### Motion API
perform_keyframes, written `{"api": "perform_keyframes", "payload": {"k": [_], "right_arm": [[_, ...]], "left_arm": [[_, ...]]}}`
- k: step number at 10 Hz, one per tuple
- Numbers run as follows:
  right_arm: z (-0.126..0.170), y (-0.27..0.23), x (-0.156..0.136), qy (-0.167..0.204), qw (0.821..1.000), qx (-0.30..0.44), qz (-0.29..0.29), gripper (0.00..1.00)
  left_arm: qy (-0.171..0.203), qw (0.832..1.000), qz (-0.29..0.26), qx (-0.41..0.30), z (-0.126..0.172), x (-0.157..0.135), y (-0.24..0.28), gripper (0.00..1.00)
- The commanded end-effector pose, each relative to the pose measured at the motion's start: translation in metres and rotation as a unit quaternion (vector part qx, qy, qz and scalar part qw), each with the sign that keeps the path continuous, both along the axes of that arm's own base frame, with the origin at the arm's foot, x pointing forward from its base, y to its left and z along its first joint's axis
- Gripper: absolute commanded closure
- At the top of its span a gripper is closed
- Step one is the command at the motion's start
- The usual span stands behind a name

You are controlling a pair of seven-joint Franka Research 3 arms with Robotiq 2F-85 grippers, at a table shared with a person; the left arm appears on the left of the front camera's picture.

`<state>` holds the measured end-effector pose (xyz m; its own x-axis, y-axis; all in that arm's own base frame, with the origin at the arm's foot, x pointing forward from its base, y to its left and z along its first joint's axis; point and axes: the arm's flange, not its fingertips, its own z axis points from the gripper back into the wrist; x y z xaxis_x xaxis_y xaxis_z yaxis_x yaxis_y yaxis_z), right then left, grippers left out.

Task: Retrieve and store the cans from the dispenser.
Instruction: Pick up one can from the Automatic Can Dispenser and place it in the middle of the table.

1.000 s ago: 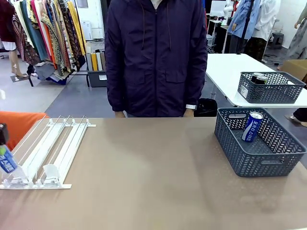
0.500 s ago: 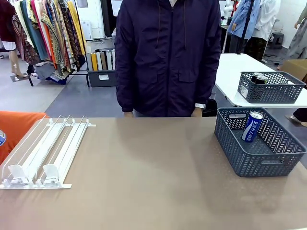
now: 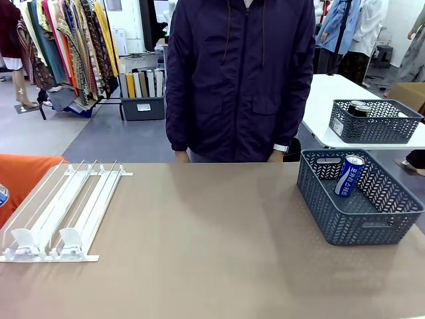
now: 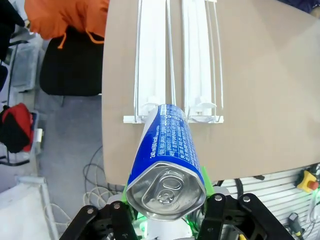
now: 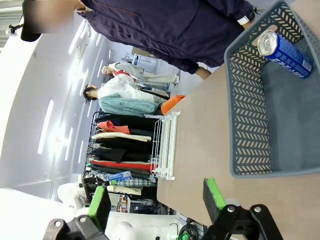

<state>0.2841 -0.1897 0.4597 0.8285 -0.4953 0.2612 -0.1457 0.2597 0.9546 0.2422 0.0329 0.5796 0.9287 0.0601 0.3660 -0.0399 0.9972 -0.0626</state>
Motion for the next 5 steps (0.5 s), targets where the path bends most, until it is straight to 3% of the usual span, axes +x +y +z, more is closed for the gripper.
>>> {"api": "perform_keyframes", "payload": {"k": [1,3,5], "right_arm": [[0.003,0.0,0.0,-0.006,1.0,0.006,-0.003,0.0],[0.003,0.0,0.0,-0.006,1.0,0.006,-0.003,0.0],[0.003,0.0,0.0,-0.006,1.0,0.006,-0.003,0.0]], "left_arm": [[-0.009,1.0,0.005,-0.003,0.004,0.0,0.001,1.0],[0.014,0.999,-0.013,-0.027,0.006,0.015,-0.023,1.0],[-0.018,0.997,-0.071,-0.005,0.021,0.053,-0.126,1.0]]}}
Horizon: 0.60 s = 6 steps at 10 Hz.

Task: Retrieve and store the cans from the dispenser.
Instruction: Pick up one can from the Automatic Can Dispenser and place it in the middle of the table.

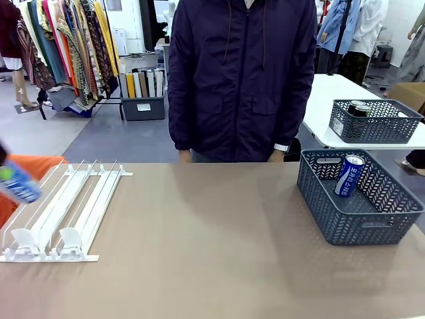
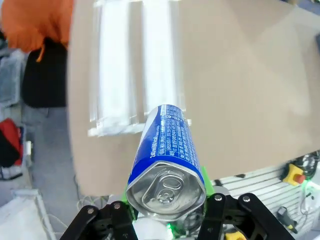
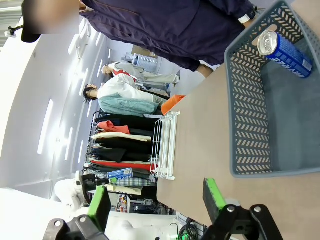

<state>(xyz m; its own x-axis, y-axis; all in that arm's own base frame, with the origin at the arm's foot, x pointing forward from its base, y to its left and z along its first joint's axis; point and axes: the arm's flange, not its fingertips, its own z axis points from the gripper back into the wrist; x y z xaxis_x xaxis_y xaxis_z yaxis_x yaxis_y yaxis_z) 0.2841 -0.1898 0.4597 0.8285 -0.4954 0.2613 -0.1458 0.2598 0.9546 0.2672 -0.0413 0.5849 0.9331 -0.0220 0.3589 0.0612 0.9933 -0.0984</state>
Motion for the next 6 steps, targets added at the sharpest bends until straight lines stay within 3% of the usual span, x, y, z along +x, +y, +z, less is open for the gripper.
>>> {"api": "perform_keyframes", "payload": {"k": [1,3,5,6], "right_arm": [[0.003,0.0,0.0,-0.006,1.0,0.006,-0.003,0.0],[0.003,0.0,0.0,-0.006,1.0,0.006,-0.003,0.0],[0.003,0.0,0.0,-0.006,1.0,0.006,-0.003,0.0],[0.003,0.0,0.0,-0.006,1.0,0.006,-0.003,0.0]], "left_arm": [[-0.043,0.995,-0.09,0.027,0.009,0.049,-0.13,1.0],[-0.017,0.978,-0.19,0.081,-0.031,0.07,-0.259,1.0],[-0.019,0.958,-0.265,0.113,-0.088,0.083,-0.357,1.0],[-0.011,0.937,-0.31,0.158,-0.122,0.08,-0.399,1.0]]}}
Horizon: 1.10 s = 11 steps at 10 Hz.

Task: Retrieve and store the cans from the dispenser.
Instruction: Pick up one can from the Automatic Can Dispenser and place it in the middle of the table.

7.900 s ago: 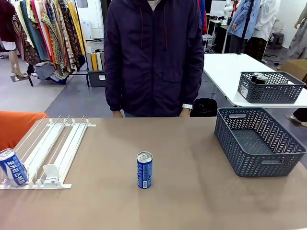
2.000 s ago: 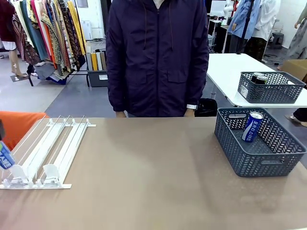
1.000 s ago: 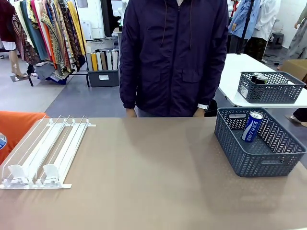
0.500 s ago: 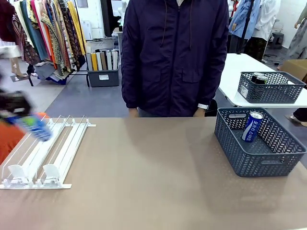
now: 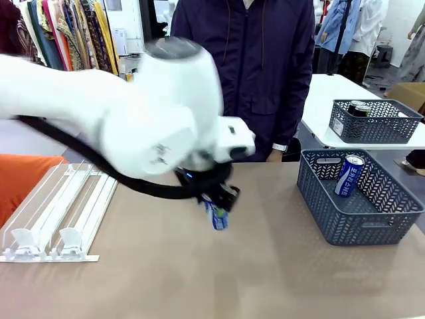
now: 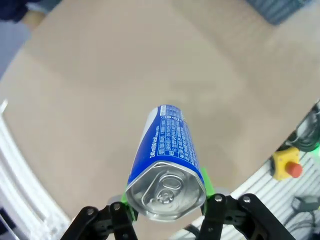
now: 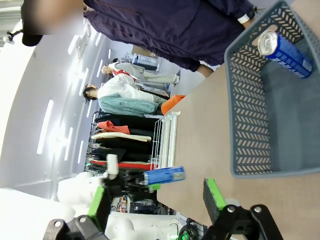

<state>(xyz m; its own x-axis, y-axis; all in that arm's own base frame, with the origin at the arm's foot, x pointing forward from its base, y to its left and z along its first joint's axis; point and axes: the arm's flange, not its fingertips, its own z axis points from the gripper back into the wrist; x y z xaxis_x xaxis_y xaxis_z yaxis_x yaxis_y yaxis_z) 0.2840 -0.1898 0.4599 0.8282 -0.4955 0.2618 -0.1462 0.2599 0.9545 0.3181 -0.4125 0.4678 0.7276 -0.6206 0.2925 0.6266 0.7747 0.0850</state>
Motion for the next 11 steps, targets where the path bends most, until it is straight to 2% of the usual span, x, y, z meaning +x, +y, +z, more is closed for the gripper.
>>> {"api": "perform_keyframes", "payload": {"k": [1,2,3,5,7,11], "right_arm": [[0.003,0.001,0.001,-0.006,1.0,0.006,-0.003,0.0],[0.003,0.001,0.001,-0.006,1.0,0.006,-0.003,0.0],[0.003,0.001,0.001,-0.006,1.0,0.006,-0.003,0.0],[0.003,0.001,0.001,-0.006,1.0,0.006,-0.003,0.0],[0.003,0.001,0.001,-0.006,1.0,0.006,-0.003,0.0],[0.003,0.001,0.001,-0.006,1.0,0.006,-0.003,0.0]], "left_arm": [[-0.025,0.996,-0.049,0.077,-0.026,0.031,-0.046,1.0],[-0.005,0.993,-0.063,0.097,-0.041,0.037,-0.057,1.0],[-0.01,0.993,-0.063,0.101,-0.043,0.039,-0.06,1.0],[0.009,0.994,-0.062,0.093,-0.043,0.045,-0.06,1.0],[0.051,0.994,-0.041,0.089,-0.05,0.055,-0.055,1.0],[0.079,0.994,0.012,0.073,-0.063,0.067,-0.052,1.0]]}}
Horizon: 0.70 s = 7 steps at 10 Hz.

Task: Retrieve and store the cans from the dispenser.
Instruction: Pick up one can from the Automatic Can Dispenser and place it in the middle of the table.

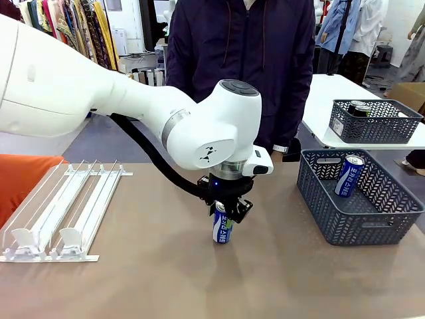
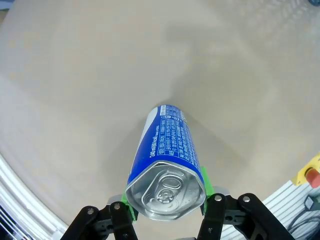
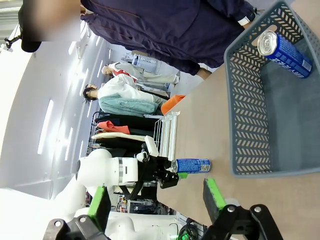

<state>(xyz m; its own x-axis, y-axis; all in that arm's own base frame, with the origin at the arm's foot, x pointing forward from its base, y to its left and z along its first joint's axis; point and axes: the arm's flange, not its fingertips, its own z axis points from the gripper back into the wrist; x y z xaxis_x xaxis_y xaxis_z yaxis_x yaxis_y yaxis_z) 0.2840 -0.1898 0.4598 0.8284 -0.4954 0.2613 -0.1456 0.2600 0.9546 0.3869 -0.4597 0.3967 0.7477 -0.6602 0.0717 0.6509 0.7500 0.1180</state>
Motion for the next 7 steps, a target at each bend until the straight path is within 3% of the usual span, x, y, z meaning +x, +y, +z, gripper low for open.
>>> {"api": "perform_keyframes", "payload": {"k": [1,2,3,4,7], "right_arm": [[0.003,0.001,0.0,-0.006,1.0,0.006,-0.003,0.0],[0.003,0.001,0.0,-0.006,1.0,0.006,-0.003,0.0],[0.003,0.001,0.0,-0.006,1.0,0.006,-0.003,0.0],[0.003,0.001,0.0,-0.006,1.0,0.006,-0.003,0.0],[0.003,0.001,0.0,-0.006,1.0,0.006,-0.003,0.0]], "left_arm": [[0.004,1.0,0.02,-0.01,0.007,-0.001,-0.004,1.0],[0.009,1.0,0.013,-0.012,0.007,-0.001,-0.004,1.0],[0.011,1.0,0.01,-0.014,0.007,-0.002,-0.003,0.47],[0.013,1.0,0.011,-0.016,0.009,-0.002,-0.001,0.0],[-0.031,0.998,0.029,-0.041,0.042,-0.013,0.012,0.0]]}}
